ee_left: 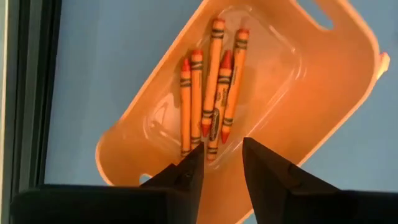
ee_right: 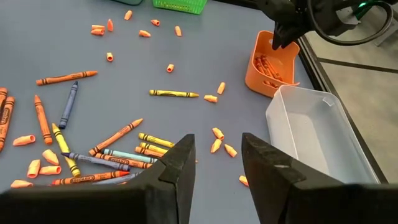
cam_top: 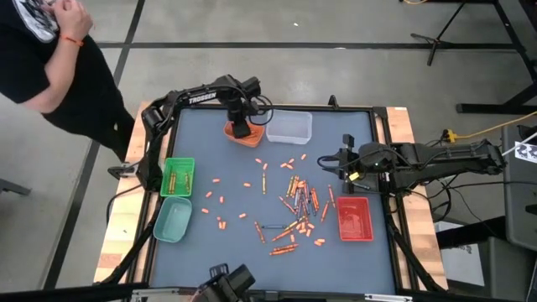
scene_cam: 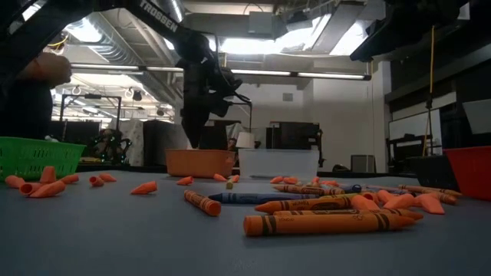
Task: Sort crayons
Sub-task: Put the blue crayon into the transparent bin
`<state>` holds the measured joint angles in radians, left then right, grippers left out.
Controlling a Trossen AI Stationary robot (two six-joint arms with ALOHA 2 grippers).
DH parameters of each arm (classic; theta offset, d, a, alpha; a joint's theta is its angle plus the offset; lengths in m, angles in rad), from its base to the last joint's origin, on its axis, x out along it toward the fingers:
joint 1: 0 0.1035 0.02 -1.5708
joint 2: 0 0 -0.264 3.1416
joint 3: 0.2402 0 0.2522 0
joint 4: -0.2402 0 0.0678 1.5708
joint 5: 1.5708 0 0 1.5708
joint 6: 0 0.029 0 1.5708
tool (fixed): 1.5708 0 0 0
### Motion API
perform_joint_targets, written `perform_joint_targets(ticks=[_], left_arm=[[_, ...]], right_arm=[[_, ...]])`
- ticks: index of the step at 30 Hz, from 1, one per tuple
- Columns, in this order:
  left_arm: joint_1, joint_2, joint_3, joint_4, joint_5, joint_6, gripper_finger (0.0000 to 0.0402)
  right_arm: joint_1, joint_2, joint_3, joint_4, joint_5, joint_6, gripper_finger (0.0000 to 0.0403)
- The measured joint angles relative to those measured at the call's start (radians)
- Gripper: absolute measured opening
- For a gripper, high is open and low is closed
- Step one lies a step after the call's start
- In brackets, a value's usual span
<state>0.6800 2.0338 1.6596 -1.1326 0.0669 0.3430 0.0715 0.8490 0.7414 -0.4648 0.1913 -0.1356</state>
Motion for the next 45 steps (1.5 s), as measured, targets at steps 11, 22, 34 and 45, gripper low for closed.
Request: perform_joint_targets(ticks=[11, 22, 34, 45], left_arm=[[-0.017, -0.005, 0.017, 0.035, 0.066, -0.054, 0.0099], [-0.164, -0.142, -0.001, 0.048, 0.256, -0.066, 0.0099], [-0.416, -0.379, -0.412, 0.578, 0.235, -0.339, 0.0099], [-0.659, -0.428, -0.736, 1.168, 0.148, -0.498, 0.0099]], right_arm=[[0.000, 0.000, 0.000, 0.000, 0.000, 0.067, 0.0129], [0.000, 0.000, 0.000, -0.013, -0.002, 0.206, 0.0129], [0.000, 0.096, 0.000, -0.014, 0.034, 0.401, 0.0129], [0.000, 0.339, 0.000, 0.004, 0.146, 0.629, 0.0129]])
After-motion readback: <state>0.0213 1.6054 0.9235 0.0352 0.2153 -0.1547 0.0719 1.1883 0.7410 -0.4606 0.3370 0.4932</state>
